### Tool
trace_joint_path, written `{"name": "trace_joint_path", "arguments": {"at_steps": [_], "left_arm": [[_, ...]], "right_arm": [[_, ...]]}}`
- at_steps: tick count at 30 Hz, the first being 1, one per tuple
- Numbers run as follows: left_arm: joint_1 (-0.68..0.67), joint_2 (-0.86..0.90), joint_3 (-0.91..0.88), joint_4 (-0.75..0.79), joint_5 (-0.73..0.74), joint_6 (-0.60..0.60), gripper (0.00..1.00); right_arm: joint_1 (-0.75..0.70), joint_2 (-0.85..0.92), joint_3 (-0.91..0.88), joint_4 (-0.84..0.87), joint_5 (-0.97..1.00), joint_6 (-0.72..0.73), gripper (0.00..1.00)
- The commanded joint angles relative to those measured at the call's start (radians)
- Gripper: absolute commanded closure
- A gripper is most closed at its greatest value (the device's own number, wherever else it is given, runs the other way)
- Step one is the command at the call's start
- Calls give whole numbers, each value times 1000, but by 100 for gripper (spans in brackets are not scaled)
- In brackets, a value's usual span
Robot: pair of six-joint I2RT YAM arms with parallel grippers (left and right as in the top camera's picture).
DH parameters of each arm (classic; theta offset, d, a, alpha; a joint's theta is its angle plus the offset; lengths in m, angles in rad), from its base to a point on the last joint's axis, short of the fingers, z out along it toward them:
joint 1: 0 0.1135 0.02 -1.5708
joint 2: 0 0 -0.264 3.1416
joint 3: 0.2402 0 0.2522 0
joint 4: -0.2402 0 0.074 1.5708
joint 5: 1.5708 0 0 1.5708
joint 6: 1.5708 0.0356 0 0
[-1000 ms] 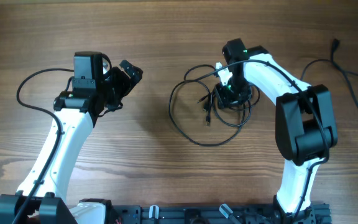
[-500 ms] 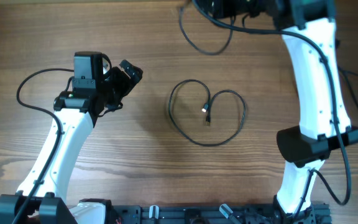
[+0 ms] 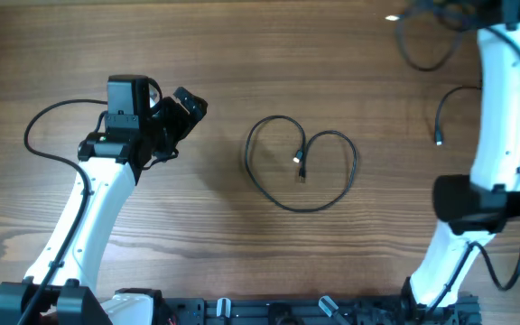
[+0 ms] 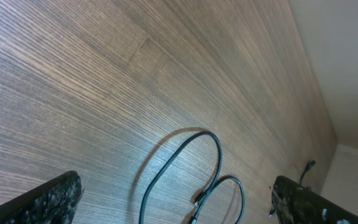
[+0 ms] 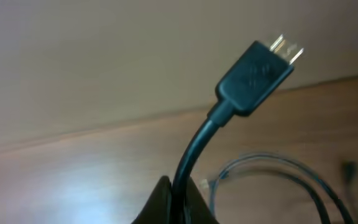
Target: Untangle cables
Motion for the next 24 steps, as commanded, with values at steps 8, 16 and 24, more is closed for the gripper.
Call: {"name": "trace_joint_path", "arguments": {"at_steps": [8,16,24], "left_arm": [[5,-6,-1,2,-9,5,0],[5,-6,-1,2,-9,5,0],[5,-6,-1,2,-9,5,0]], "right_arm": [[-344,149,-293,303,4,14,7],[-238,24,-291,63,-276,-113,0],[47,8,-293,-332,-323,-224,0]]}}
